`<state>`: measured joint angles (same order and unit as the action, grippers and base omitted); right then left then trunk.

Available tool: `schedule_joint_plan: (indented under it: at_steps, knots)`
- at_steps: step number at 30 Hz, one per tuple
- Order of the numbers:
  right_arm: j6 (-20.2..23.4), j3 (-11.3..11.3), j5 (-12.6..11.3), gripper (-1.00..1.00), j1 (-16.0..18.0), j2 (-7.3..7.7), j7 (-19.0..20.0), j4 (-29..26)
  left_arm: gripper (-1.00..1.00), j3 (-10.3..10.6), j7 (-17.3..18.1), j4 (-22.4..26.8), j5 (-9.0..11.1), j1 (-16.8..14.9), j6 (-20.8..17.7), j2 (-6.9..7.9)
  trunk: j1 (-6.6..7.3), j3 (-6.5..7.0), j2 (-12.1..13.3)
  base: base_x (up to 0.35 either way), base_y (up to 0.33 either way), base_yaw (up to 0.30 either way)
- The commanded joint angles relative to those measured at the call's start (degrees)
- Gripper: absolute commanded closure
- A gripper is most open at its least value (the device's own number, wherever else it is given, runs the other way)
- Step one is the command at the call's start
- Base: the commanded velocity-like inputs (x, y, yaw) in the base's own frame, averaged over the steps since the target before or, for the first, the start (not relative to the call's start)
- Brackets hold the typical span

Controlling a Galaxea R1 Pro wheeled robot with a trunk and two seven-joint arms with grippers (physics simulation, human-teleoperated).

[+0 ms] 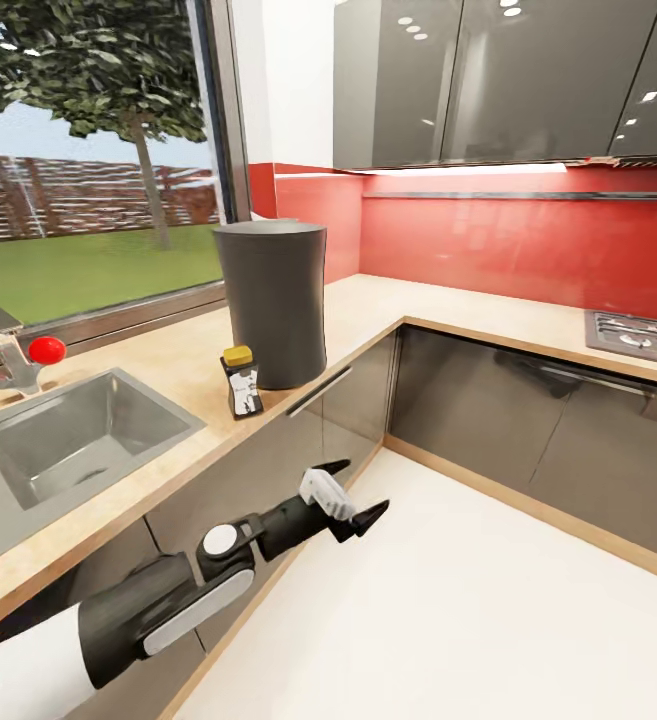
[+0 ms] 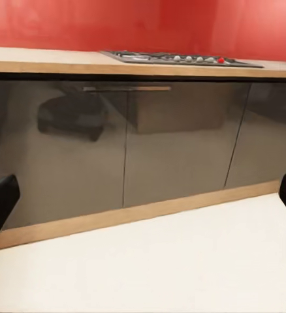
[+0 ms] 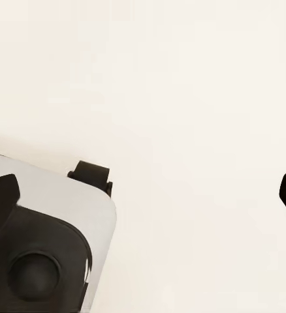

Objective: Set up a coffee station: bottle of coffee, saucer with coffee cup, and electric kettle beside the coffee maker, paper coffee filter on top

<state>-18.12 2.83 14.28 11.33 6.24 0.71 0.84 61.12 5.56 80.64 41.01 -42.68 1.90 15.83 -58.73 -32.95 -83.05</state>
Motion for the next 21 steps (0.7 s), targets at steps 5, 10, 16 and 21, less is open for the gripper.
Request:
schedule_joint_plan:
  at_steps: [5, 10, 16, 21]
  knots:
    - [-0.23, 0.28, -0.08, -1.0, 0.15, 0.01, -0.01, -1.12, -1.0, -1.46, 0.05, -1.64, 0.61, 1.54, -0.23, -1.58, 0.0, -0.05, -0.03, 0.0, 0.0, 0.0]
    - [-0.23, 0.28, -0.08, -1.0, 0.15, 0.01, -0.01, -1.12, -1.0, -3.07, 0.05, -3.25, 0.61, 3.16, -0.23, -2.29, 0.0, -0.05, -0.03, 0.0, 0.0, 0.0]
    - [-0.23, 0.28, -0.08, -1.0, 0.15, 0.01, -0.01, -1.12, -1.0, -4.86, 0.05, -3.27, 0.61, 5.09, -0.23, -2.29, 0.0, -0.05, -0.03, 0.0, 0.0, 0.0]
    - [-0.23, 0.28, -0.08, -1.0, 0.15, 0.01, -0.01, -1.12, -1.0, -4.86, 0.05, -3.27, 0.61, 5.37, -0.23, -2.29, 0.0, -0.05, -0.03, 0.0, 0.0, 0.0]
